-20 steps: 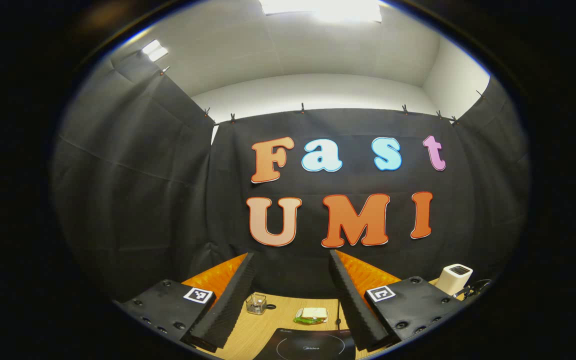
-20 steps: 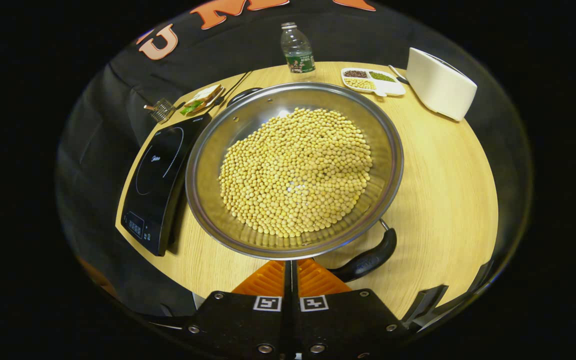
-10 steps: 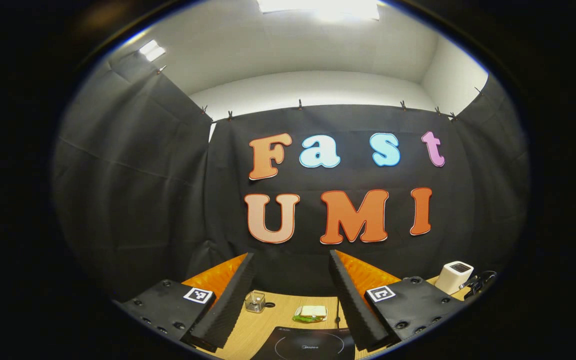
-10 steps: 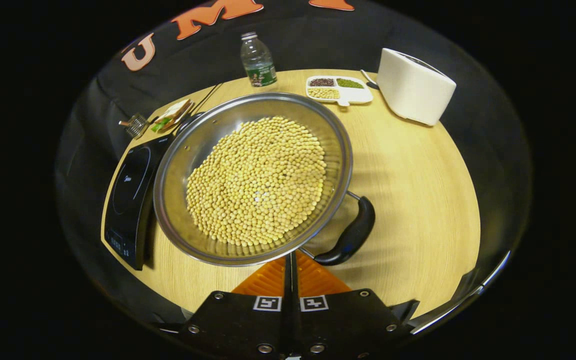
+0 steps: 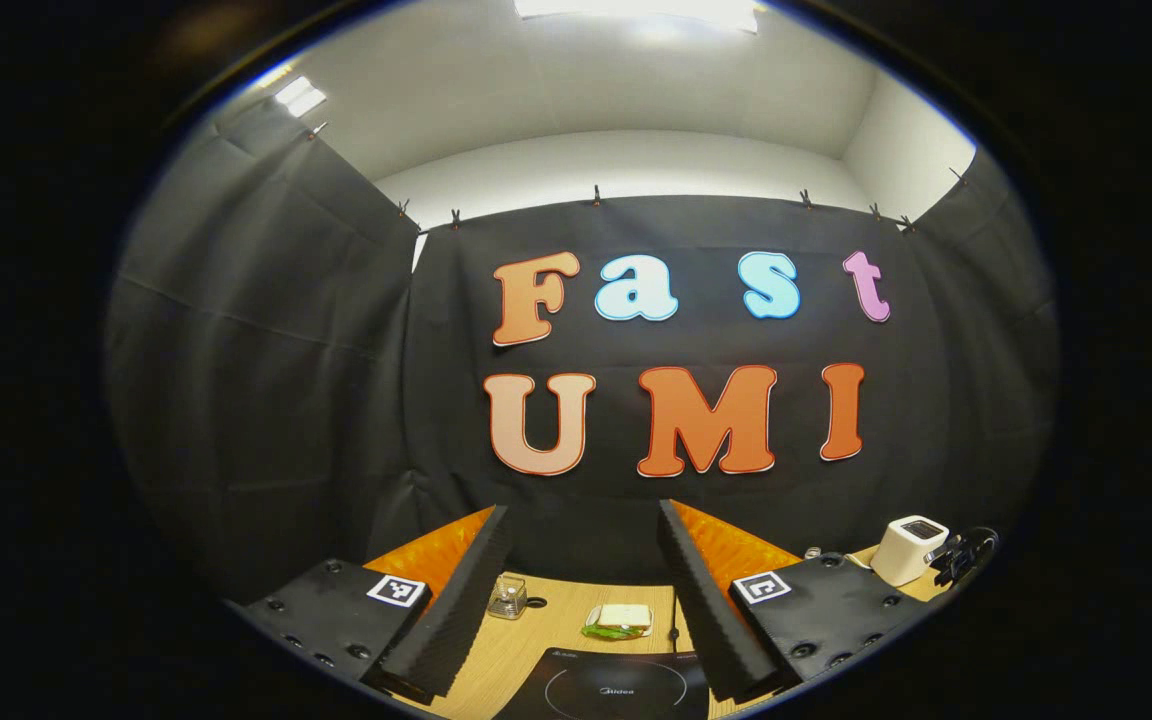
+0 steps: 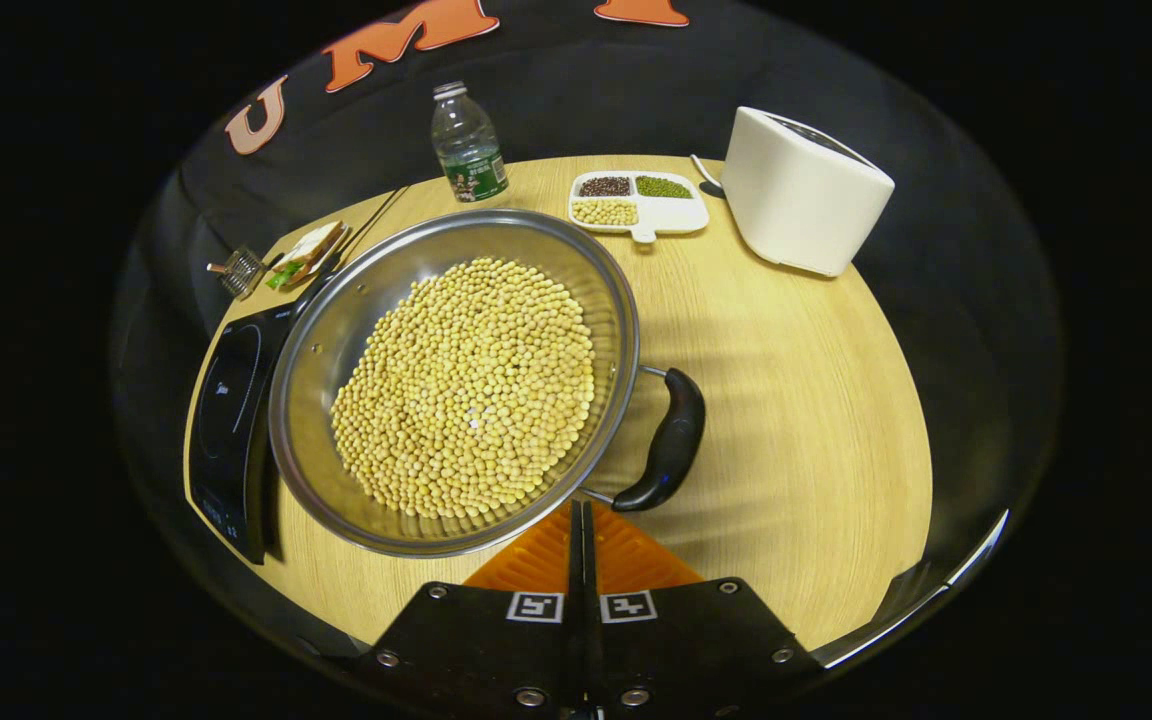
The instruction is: First push the handle of the pot to place it horizontally, then grasp the pot with both hands and set it on the induction cooktop.
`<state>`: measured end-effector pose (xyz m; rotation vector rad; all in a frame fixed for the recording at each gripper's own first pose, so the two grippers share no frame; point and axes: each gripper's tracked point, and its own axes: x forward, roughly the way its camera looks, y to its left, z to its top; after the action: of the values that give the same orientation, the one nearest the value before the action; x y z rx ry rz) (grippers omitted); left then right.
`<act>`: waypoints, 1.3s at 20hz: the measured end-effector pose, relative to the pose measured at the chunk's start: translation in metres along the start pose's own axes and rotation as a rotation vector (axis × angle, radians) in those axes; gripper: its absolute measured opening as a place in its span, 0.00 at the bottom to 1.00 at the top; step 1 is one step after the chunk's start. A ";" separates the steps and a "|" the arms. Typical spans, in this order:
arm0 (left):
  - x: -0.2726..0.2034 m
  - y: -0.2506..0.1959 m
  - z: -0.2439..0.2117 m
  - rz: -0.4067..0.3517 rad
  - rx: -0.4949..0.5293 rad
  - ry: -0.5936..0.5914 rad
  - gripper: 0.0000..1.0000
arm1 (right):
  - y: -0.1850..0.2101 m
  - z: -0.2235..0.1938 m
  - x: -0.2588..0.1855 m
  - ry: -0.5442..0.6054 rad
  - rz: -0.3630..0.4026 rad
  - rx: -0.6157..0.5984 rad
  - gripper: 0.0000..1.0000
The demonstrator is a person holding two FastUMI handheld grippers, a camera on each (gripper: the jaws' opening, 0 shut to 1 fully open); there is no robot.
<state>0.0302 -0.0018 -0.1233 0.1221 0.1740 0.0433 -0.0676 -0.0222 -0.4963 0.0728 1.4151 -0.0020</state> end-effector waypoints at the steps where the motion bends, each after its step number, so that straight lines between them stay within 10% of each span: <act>1: 0.002 0.000 -0.001 -0.001 0.001 0.004 0.96 | -0.003 0.003 0.004 0.000 -0.007 0.001 0.00; 26: 0.017 -0.002 -0.026 0.036 0.020 0.084 0.98 | -0.038 0.079 0.043 -0.083 -0.062 0.005 0.00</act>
<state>0.0426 0.0001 -0.1521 0.1430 0.2563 0.0826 0.0149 -0.0620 -0.5287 0.0327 1.3341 -0.0599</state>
